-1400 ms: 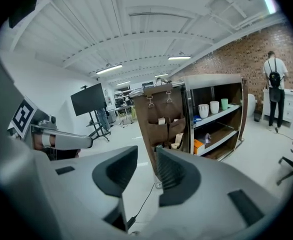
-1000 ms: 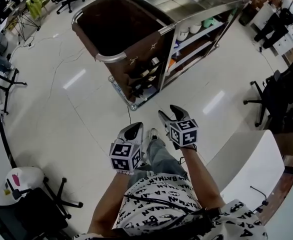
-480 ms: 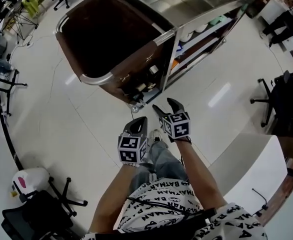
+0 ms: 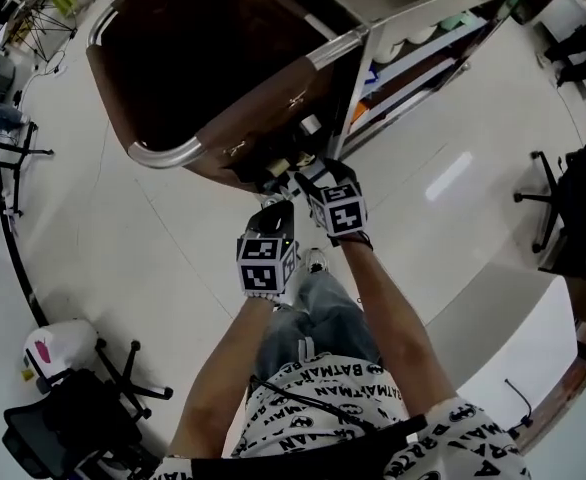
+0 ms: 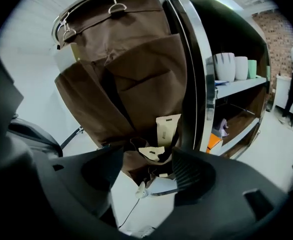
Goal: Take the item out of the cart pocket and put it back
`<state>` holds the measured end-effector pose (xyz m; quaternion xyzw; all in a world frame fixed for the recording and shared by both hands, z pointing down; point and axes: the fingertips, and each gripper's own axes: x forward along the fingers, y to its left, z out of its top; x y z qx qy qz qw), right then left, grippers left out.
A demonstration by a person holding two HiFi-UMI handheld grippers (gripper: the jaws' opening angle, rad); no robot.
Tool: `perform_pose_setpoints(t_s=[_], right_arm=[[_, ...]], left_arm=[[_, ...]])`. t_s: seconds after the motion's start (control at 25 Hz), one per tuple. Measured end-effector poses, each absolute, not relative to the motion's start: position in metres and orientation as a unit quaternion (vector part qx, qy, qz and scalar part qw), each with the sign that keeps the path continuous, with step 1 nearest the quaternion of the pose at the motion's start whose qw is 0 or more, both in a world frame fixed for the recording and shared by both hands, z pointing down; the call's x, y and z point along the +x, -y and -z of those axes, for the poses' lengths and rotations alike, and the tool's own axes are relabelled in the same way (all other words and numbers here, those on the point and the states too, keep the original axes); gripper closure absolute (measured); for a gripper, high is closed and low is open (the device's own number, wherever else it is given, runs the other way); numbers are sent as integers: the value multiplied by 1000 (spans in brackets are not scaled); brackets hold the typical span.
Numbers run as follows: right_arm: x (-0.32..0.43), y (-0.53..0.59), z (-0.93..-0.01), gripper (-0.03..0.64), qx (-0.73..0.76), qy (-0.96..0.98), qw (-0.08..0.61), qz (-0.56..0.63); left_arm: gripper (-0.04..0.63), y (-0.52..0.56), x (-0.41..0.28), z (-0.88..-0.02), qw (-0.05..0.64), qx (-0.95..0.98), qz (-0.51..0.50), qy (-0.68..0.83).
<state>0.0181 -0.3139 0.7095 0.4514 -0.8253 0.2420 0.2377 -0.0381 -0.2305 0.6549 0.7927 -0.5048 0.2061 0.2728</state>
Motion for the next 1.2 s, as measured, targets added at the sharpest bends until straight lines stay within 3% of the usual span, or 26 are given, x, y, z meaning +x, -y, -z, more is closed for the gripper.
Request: perform_pose_setpoints(t_s=[0.6, 0.8, 0.92, 1.2], right_arm=[[-5, 350, -745, 342, 454, 819, 266, -230], [-10, 348, -744, 384, 442, 823, 282, -219], [-11, 346, -743, 491, 440, 823, 298, -200], [-9, 340, -741, 531, 448, 819, 305, -187]], left_arm=[[594, 244, -40, -684, 286, 778, -217, 515], [594, 240, -43, -683, 292, 776, -212, 518], [594, 240, -43, -682, 293, 776, -209, 518], [594, 239, -42, -675, 288, 779, -203, 518]])
